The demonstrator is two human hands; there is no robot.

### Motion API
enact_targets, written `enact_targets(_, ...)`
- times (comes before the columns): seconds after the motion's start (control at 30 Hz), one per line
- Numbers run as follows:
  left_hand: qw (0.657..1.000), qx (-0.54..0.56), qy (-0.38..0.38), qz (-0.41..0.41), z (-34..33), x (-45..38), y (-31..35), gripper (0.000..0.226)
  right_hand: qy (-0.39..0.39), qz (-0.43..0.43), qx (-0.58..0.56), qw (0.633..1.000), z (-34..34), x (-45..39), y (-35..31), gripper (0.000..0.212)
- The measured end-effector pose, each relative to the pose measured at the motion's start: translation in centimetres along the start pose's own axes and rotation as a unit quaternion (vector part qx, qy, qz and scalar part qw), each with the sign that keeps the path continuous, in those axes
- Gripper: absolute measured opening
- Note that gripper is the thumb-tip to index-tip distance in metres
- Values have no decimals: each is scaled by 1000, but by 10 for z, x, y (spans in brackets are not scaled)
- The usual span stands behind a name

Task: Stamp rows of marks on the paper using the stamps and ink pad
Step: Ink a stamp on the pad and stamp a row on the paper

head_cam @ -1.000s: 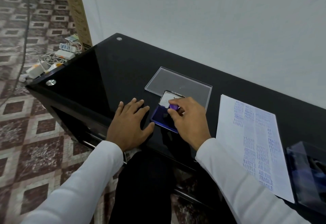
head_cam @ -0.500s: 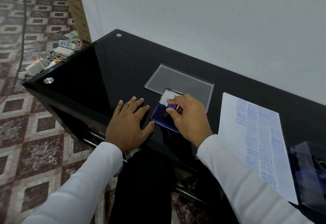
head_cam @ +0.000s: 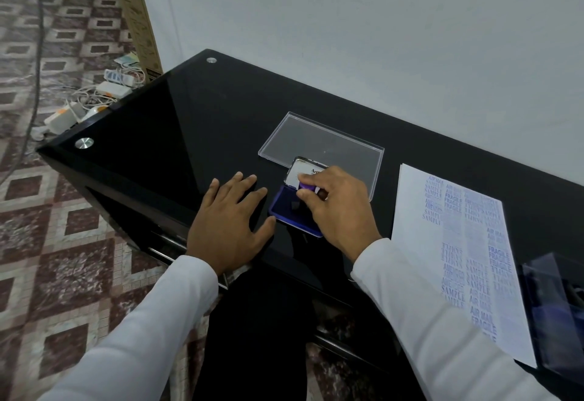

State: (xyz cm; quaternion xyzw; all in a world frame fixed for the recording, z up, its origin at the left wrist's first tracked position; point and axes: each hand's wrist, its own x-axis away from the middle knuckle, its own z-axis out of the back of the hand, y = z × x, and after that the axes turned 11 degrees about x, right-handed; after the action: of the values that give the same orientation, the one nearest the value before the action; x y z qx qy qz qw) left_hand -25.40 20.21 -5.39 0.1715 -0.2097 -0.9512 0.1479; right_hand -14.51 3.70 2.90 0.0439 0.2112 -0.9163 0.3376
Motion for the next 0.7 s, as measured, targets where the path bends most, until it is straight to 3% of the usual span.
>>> enact_targets(0.37,1000,-18,-13,8,-2,-2,-2,67,3,17,-22,1000,5,4,1,22)
enact_targets(0.7,1000,-5,-8,6,2,0,2,69,-8,19,11,1000,-1,-1,2,34)
